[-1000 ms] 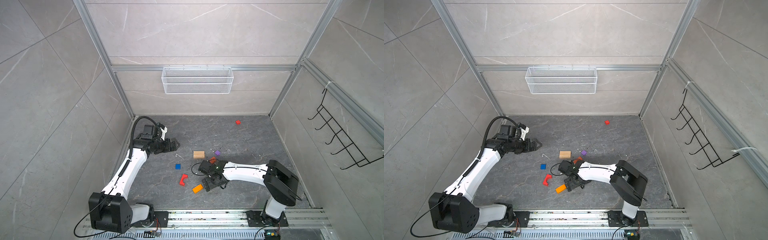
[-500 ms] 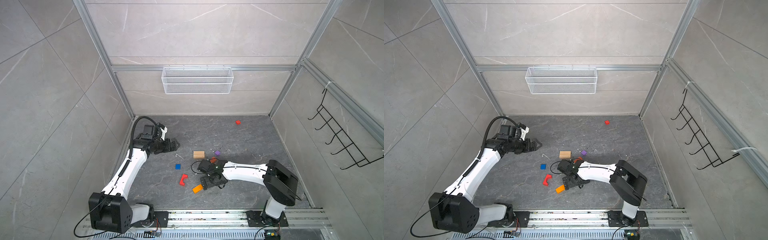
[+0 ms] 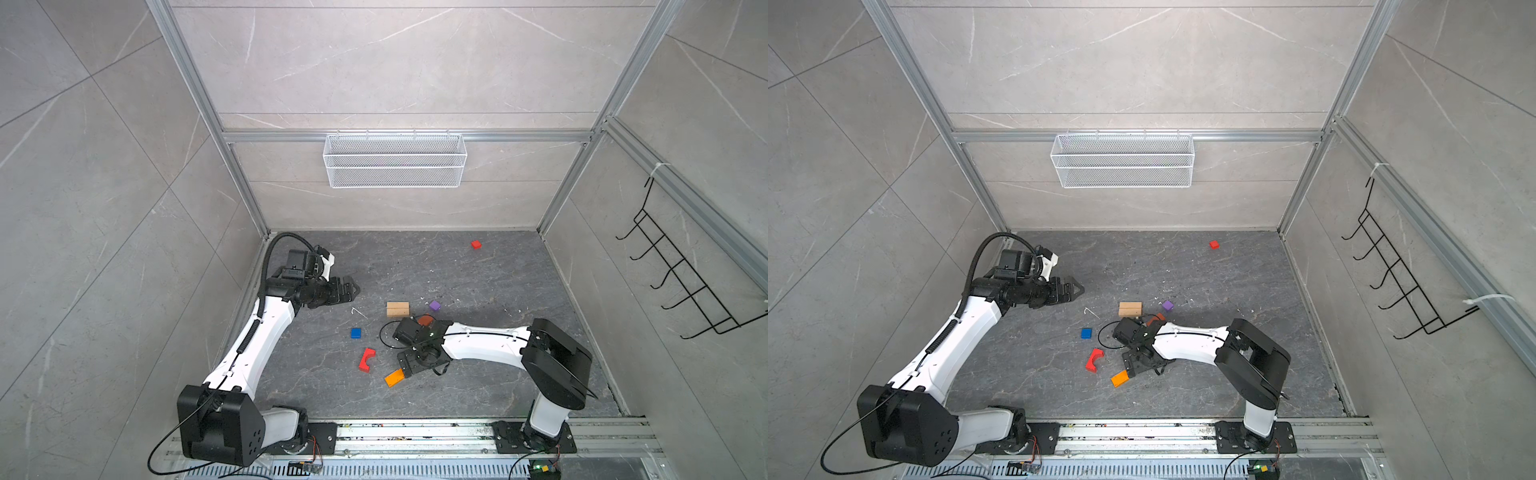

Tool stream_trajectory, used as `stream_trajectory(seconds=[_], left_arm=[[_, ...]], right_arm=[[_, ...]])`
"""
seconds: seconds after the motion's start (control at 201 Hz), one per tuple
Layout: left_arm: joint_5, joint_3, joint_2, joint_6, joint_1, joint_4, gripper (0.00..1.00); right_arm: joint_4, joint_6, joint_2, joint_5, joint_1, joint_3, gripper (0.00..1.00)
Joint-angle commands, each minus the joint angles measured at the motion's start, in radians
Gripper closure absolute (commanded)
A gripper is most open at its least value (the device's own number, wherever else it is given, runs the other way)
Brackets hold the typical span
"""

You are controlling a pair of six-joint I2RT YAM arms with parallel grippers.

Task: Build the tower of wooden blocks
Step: 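Lower the right gripper and close it on the plain wood bar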

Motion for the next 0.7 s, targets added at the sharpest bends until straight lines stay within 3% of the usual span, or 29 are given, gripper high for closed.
stream_trajectory(seconds=[0.0, 0.697], left_arm=[[-0.004, 0.005, -0.011, 0.005, 0.004, 0.003, 0.0], [-0.005, 0.003, -0.01, 0.005, 0.005, 0.004, 0.0]], right_arm=[[0.036, -0.034, 0.012, -0.005, -0.016, -0.027, 0.05], [0.024, -0.051, -0.038, -0.031, -0.017, -0.093, 0.15]])
